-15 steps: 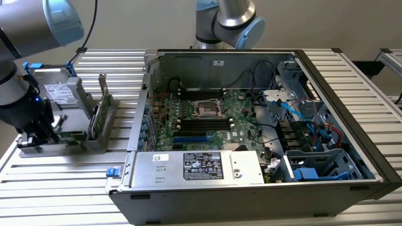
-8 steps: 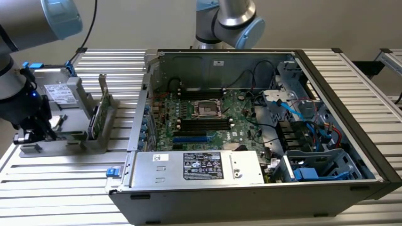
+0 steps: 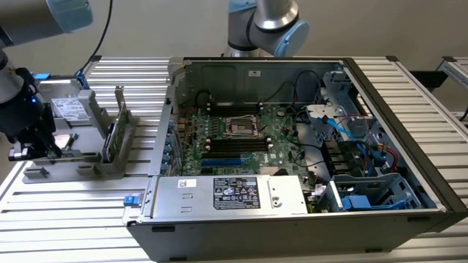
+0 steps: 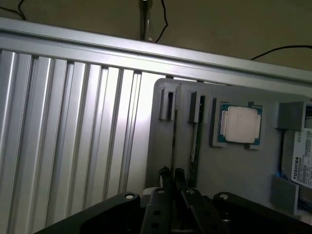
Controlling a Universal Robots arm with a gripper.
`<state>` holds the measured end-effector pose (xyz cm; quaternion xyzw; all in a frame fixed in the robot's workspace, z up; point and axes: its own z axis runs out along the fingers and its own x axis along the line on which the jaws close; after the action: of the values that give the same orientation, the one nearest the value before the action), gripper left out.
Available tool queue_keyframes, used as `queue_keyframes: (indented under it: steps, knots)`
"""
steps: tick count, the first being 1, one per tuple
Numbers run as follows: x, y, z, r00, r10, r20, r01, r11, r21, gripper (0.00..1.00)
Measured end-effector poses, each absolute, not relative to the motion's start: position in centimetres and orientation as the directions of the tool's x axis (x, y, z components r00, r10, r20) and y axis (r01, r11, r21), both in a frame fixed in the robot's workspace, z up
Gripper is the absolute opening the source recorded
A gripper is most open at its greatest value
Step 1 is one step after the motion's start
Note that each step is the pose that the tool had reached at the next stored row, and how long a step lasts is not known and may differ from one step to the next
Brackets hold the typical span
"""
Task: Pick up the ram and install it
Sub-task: 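Pick up the ram and move it above insertion slot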
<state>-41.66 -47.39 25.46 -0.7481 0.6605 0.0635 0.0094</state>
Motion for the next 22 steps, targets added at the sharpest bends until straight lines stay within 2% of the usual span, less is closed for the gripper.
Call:
queue_keyframes:
  steps: [11, 22]
  knots:
    - [-39.9, -47.8, 29.9, 0.122, -0.986, -0.114, -0.988, -0.131, 0.075, 0.13]
    - [-36.4, -47.9, 32.5, 0.13, -0.984, -0.121, -0.987, -0.14, 0.078, 0.13]
